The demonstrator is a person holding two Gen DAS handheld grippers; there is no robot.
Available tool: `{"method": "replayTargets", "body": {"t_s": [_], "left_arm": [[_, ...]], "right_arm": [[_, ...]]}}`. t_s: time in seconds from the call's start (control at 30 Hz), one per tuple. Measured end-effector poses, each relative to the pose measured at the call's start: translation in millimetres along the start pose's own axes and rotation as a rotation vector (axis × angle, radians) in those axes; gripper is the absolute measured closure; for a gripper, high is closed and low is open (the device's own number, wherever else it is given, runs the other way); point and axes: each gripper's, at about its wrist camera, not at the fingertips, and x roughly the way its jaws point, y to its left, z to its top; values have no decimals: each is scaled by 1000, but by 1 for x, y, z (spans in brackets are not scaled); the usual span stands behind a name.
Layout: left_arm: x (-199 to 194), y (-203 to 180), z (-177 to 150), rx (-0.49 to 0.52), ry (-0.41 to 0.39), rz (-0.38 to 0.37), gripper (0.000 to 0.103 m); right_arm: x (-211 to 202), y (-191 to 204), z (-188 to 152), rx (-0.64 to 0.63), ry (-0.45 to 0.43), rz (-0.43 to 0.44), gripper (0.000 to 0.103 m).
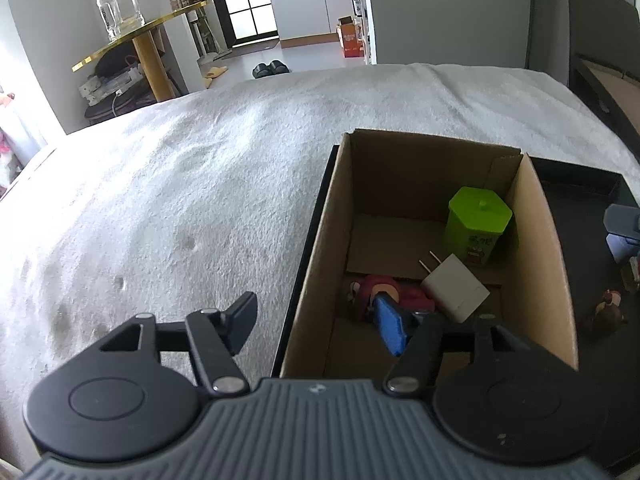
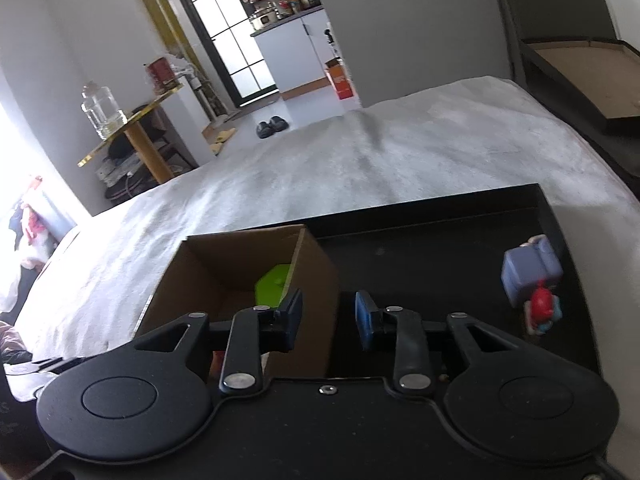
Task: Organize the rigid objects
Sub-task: 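Move the right tool back over the tray toward the remaining toys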
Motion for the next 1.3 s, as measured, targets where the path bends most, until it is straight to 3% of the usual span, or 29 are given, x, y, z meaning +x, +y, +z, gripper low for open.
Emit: {"method": "replayTargets", "body": {"t_s": [0.67,1.3], "left_arm": [[1,-20,3,66,8,52,30],[4,-27,4,103,24,86,30]], "right_arm": [[2,-43,-13,26,16,-90,41],[6,-78,-23,1,-5,-194,40]]}}
